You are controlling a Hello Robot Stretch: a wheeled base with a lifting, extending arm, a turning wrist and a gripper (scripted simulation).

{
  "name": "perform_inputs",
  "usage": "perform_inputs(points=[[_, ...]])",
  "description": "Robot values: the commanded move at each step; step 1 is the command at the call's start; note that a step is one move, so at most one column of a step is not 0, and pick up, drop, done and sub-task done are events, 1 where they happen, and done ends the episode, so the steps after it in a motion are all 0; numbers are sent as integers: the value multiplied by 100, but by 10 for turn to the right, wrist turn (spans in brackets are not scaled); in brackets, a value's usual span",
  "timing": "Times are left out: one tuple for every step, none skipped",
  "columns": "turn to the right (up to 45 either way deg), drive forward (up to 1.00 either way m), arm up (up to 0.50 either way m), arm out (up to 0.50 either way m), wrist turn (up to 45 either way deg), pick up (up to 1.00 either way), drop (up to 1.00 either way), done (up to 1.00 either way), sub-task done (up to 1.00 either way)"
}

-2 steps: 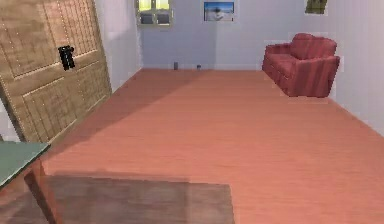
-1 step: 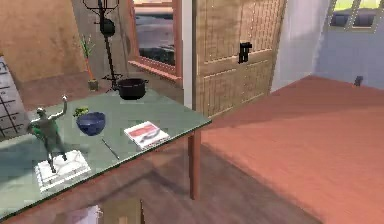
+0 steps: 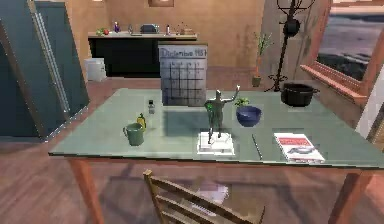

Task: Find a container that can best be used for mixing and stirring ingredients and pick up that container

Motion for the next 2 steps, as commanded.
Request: perform_inputs(points=[[-450, 0, 0, 0, 0, 0, 0, 0, 0], [-240, 0, 0, 0, 0, 0, 0, 0, 0]])
